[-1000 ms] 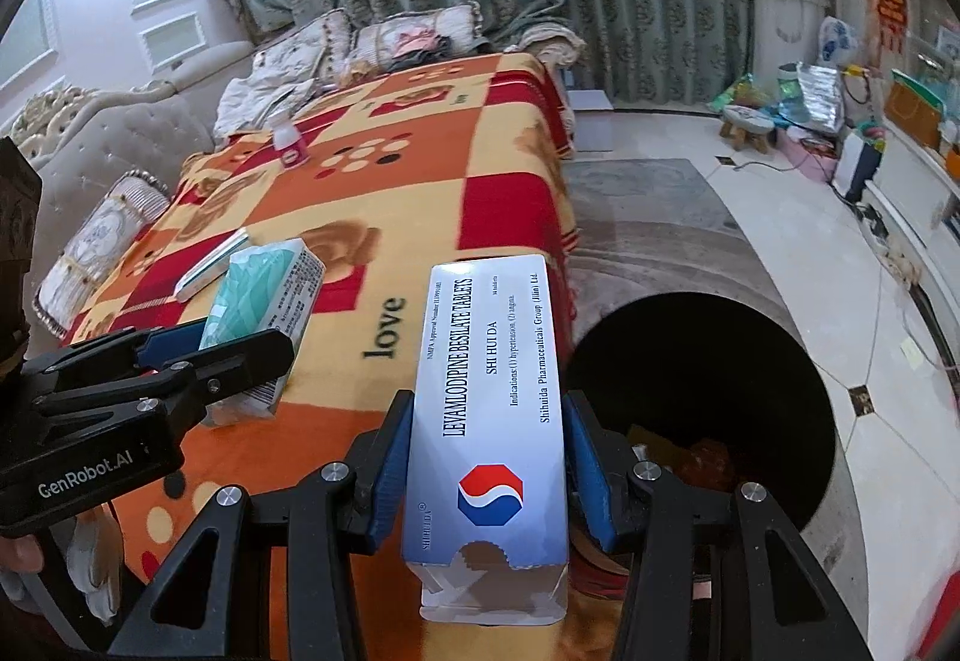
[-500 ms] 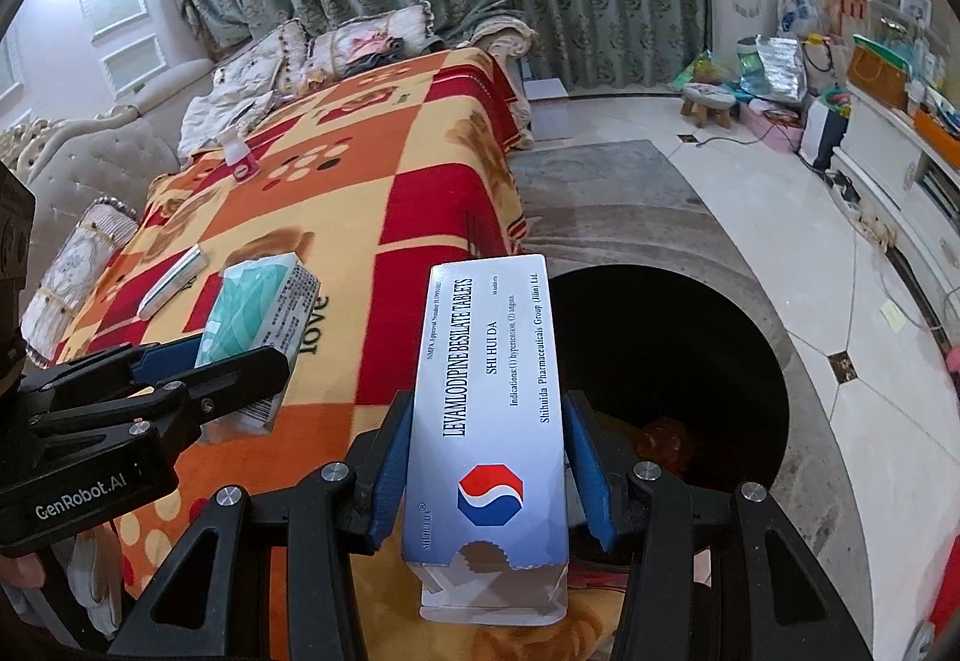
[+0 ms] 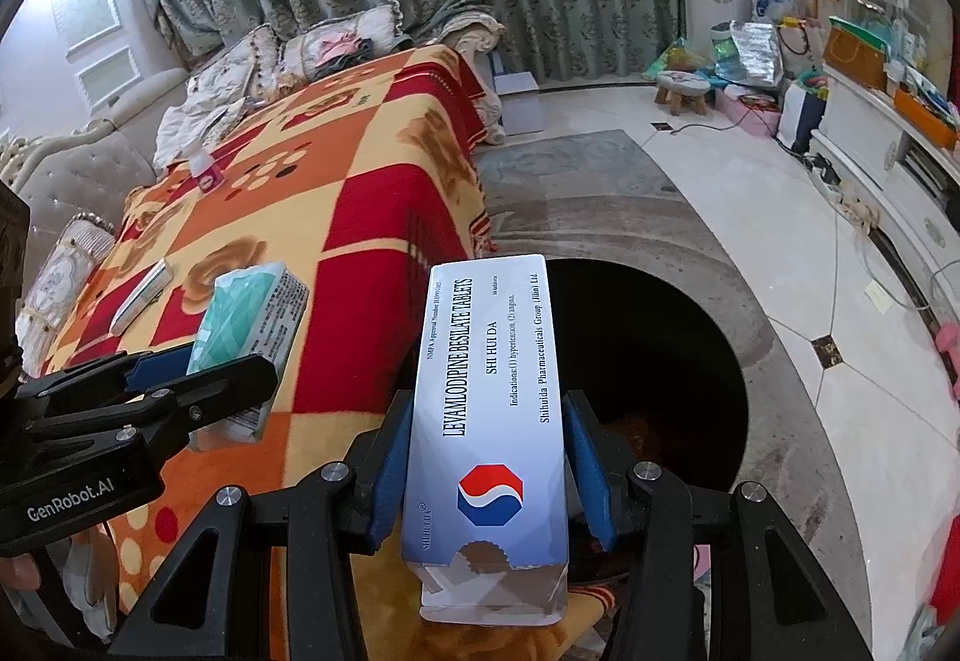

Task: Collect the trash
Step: 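Carry the tissue packet and medicine box in both tools over the bin, then open both tools to drop the tissue packet and medicine box into the bin, then move both tools back to the blanket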

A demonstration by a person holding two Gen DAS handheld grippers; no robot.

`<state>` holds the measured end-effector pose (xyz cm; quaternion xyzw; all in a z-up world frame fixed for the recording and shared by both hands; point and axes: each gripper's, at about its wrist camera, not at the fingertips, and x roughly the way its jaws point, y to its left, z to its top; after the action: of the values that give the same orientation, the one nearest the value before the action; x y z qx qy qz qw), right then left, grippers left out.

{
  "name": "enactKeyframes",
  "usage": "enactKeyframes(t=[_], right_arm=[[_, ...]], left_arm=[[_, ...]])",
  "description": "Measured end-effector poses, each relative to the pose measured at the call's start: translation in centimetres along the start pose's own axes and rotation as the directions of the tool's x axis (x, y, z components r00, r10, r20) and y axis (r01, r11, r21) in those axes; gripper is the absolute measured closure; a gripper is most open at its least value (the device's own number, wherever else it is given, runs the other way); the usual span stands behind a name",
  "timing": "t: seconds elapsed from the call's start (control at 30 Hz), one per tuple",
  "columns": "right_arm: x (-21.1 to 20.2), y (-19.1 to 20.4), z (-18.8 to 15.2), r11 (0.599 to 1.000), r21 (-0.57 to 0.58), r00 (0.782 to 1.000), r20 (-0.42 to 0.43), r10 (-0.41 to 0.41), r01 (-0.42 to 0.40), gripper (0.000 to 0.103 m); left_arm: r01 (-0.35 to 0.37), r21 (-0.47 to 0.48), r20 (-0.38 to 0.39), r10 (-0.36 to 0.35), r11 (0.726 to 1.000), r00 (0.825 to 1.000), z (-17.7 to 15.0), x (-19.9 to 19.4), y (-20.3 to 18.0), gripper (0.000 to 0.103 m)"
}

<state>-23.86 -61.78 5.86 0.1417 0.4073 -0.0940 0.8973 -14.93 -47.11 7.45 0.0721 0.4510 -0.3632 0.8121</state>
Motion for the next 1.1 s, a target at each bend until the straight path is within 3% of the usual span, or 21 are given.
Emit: enactKeyframes(t=[0.7,0.83,0.93,1.1], right_arm=[[1.6,-4.6,0.2,0.996,0.069,0.998,-0.032,-0.046,0.048,0.056],[1.9,-5.0,0.4,0.995,0.078,0.998,-0.029,-0.062,0.064,0.055],[2.0,-5.2,0.4,0.991,0.080,0.994,-0.035,-0.106,0.108,0.050],[2.1,-5.5,-0.2,0.989,0.110,0.994,-0.060,-0.091,0.098,0.049]], left_arm=[[0.079,-0.012,-0.046,-0.079,0.997,0.996,1.6,3.8,-2.2,0.060],[0.151,-0.063,-0.033,-0.153,0.986,0.988,1.8,3.9,-1.8,0.048],[0.139,-0.060,-0.030,-0.141,0.988,0.990,1.8,3.5,-1.6,0.046],[0.126,-0.065,-0.033,-0.128,0.990,0.991,1.4,2.7,-1.2,0.045]])
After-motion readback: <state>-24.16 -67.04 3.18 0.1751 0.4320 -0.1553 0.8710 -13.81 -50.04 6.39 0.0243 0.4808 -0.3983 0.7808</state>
